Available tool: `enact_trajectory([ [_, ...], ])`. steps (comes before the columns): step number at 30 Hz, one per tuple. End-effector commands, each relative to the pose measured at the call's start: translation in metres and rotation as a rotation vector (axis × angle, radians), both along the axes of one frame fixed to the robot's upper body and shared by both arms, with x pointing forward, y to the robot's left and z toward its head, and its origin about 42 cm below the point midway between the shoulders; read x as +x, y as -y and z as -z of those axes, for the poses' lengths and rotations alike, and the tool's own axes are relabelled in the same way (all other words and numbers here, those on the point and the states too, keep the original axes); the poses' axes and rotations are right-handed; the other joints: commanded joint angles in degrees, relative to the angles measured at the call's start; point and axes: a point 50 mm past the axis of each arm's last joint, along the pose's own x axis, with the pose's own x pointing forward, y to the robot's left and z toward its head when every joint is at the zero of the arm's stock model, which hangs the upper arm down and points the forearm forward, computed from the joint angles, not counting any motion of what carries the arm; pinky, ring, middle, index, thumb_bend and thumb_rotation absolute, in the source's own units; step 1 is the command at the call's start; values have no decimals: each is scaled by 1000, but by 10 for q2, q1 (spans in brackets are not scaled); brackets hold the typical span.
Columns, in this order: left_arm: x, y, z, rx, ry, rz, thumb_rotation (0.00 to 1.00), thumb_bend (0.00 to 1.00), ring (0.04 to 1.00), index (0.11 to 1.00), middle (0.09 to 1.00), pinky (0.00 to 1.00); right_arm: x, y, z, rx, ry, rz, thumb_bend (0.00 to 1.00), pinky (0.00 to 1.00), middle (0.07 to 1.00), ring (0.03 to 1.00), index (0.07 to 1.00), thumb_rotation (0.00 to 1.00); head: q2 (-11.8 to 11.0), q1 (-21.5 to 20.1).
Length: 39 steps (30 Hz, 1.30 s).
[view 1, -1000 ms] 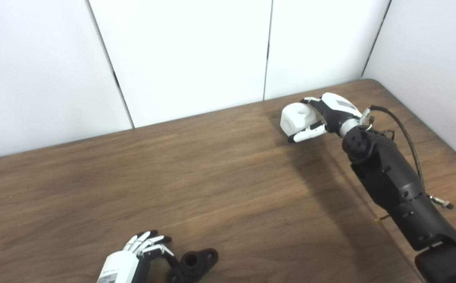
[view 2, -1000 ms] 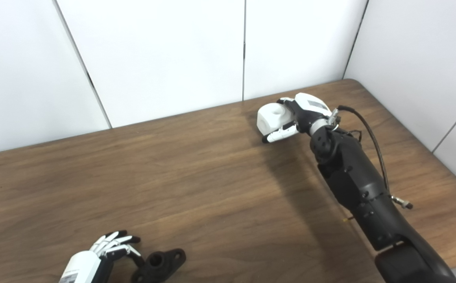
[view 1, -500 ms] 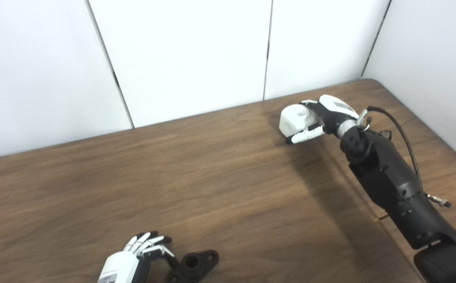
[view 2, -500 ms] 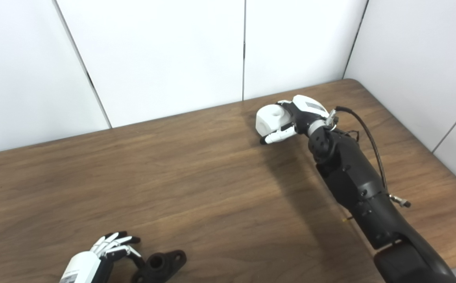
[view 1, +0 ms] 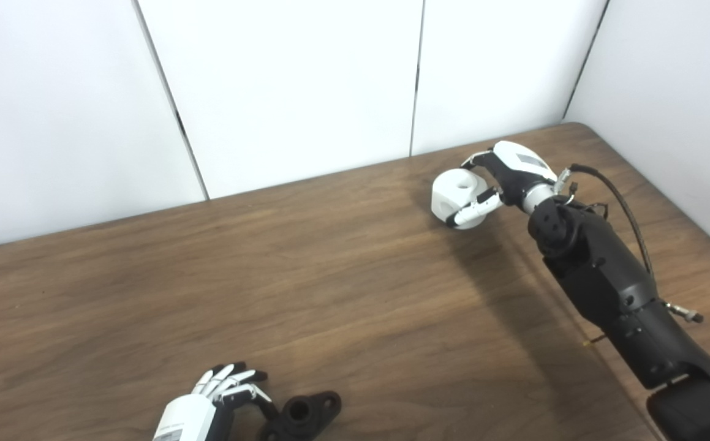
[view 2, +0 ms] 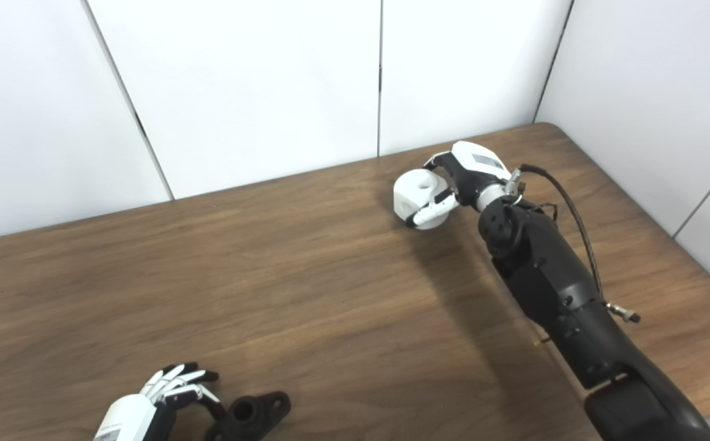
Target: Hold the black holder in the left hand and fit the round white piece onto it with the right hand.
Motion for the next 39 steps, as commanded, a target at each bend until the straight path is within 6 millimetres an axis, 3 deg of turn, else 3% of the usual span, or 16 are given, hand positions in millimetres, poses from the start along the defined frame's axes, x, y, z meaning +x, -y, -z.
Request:
enact_trajectory([
  [1,-15,-4,17,31,-129,-4,41,515,890,487,785,916,5,4,-25,-42,97,-12,507,888,891,974,494,162,1,0],
  [14,-15,-3,17,20,-127,-6,40,515,895,488,787,924,3,6,-24,-71,113,-17,505,922,899,999,490,153,3,6],
  [22,-14,1,17,32,-127,-6,41,515,887,488,783,908,-12,3,-33,-65,150,-62,506,912,899,1000,491,157,7,19],
  [27,-13,3,17,42,-139,-9,41,515,887,488,787,897,-31,-6,-43,-15,177,-120,507,931,900,1000,488,157,9,31],
  [32,-11,6,16,32,-144,-13,42,515,885,488,787,897,-60,-24,-56,138,165,-195,508,938,908,1000,487,154,15,42],
  [39,-8,14,13,44,-140,-13,42,516,877,488,783,878,-101,-49,-67,198,125,-331,510,929,904,994,487,158,29,63],
])
